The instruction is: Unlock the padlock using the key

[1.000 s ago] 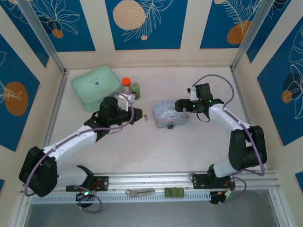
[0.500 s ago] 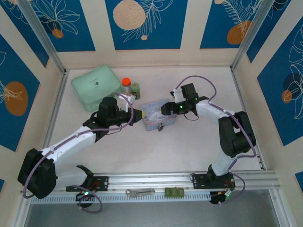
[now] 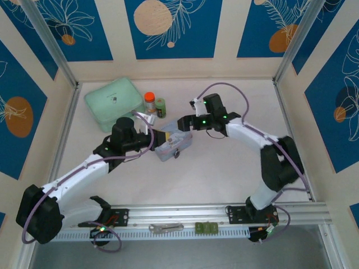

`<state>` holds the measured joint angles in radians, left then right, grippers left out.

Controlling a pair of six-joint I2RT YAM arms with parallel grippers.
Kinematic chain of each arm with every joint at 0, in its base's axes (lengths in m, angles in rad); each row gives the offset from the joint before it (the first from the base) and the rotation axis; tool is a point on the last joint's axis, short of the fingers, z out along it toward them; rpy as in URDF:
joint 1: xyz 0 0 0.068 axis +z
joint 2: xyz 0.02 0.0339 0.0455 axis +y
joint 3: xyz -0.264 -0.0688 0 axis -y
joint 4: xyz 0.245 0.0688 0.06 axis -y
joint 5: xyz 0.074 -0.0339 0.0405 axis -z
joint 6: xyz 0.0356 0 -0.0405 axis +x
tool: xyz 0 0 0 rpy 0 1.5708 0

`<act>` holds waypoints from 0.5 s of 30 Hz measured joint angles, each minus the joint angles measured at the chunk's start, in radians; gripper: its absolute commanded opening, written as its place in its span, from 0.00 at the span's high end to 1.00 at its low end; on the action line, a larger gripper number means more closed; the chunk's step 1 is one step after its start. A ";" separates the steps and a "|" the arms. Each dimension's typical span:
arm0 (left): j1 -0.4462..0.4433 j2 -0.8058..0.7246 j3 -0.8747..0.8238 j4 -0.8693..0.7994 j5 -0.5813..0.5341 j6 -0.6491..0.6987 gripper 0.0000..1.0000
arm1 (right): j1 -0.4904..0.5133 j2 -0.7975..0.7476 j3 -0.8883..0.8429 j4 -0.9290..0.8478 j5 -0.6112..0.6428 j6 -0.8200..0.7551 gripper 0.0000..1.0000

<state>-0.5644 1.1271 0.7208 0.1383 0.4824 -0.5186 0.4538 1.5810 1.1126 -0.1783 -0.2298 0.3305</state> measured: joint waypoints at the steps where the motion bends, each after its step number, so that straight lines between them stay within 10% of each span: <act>1: 0.002 0.002 0.000 0.001 0.003 -0.004 1.00 | -0.008 -0.056 -0.019 0.005 -0.015 0.003 0.15; 8: 0.005 0.085 0.047 0.005 0.037 -0.042 1.00 | -0.024 -0.349 -0.196 0.141 -0.210 0.058 0.17; 15: 0.006 0.132 0.107 0.034 0.106 -0.073 1.00 | 0.000 -0.435 -0.393 0.360 -0.324 0.209 0.40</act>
<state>-0.5583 1.2587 0.8276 0.1722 0.5888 -0.5919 0.4534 1.1465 0.7197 0.1814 -0.5541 0.5400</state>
